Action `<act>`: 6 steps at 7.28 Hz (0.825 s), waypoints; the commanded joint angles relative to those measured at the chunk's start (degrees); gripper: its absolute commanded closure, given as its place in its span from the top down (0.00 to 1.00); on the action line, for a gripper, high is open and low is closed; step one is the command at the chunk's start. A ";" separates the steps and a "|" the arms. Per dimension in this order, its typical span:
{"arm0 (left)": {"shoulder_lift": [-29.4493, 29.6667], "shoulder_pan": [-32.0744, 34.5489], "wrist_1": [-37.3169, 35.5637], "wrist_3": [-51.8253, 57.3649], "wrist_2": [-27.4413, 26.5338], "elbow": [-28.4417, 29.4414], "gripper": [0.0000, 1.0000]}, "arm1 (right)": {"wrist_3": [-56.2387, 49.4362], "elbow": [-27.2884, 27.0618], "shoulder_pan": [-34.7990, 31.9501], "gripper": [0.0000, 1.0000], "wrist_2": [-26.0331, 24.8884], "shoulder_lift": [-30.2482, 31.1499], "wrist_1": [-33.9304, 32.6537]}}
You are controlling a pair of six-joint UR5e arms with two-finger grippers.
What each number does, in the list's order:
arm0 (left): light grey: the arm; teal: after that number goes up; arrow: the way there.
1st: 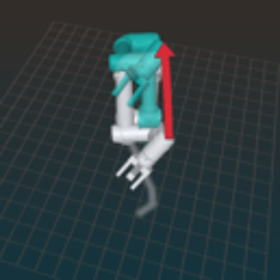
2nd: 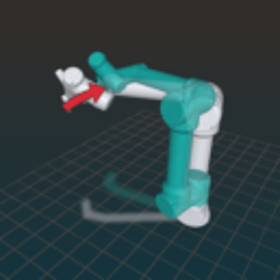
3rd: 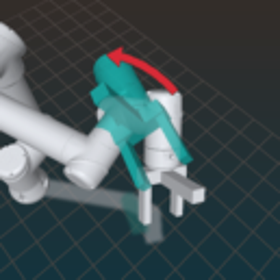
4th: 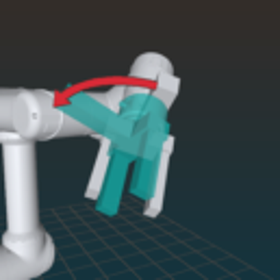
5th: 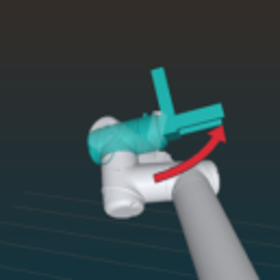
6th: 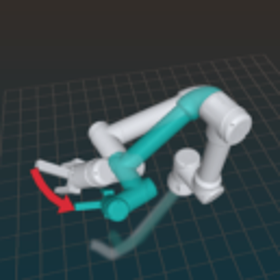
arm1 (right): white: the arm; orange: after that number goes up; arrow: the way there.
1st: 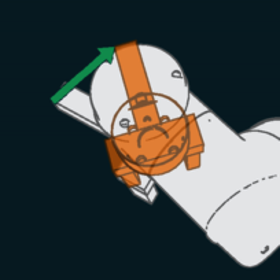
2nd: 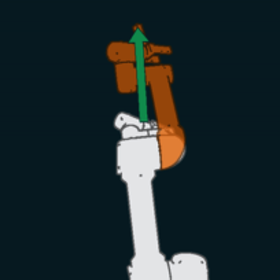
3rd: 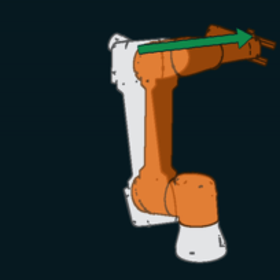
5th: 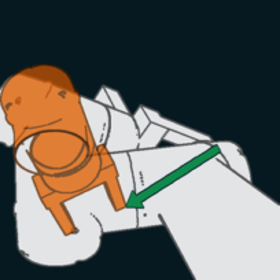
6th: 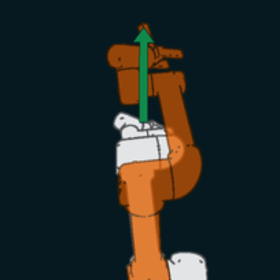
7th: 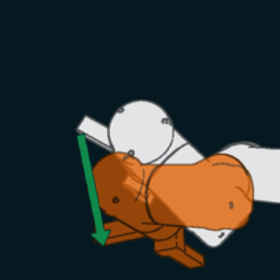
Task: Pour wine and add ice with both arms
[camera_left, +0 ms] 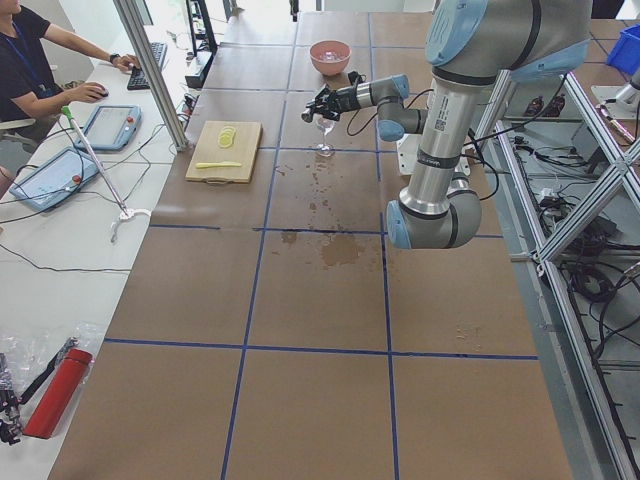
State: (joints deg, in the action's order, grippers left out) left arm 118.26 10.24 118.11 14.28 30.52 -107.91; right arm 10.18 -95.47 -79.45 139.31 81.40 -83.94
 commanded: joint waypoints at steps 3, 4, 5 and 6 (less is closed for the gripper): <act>-21.09 0.14 30.94 -29.01 -0.20 -0.28 0.00 | 0.02 0.11 0.00 1.00 0.00 -0.02 0.00; -24.27 0.14 39.66 -29.91 -0.28 1.55 0.00 | 0.02 0.28 0.00 1.00 0.00 -0.02 0.00; -28.05 0.14 44.18 -30.10 -0.29 3.22 0.00 | 0.10 -0.24 0.00 1.00 0.00 -0.02 0.00; -31.83 0.14 49.45 -30.27 -0.20 3.76 0.00 | 0.28 -0.33 0.00 1.00 0.00 -0.02 0.00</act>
State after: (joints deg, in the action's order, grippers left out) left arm 91.27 10.37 160.43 -15.39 30.26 -105.36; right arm 10.30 -95.58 -79.45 139.31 81.39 -83.94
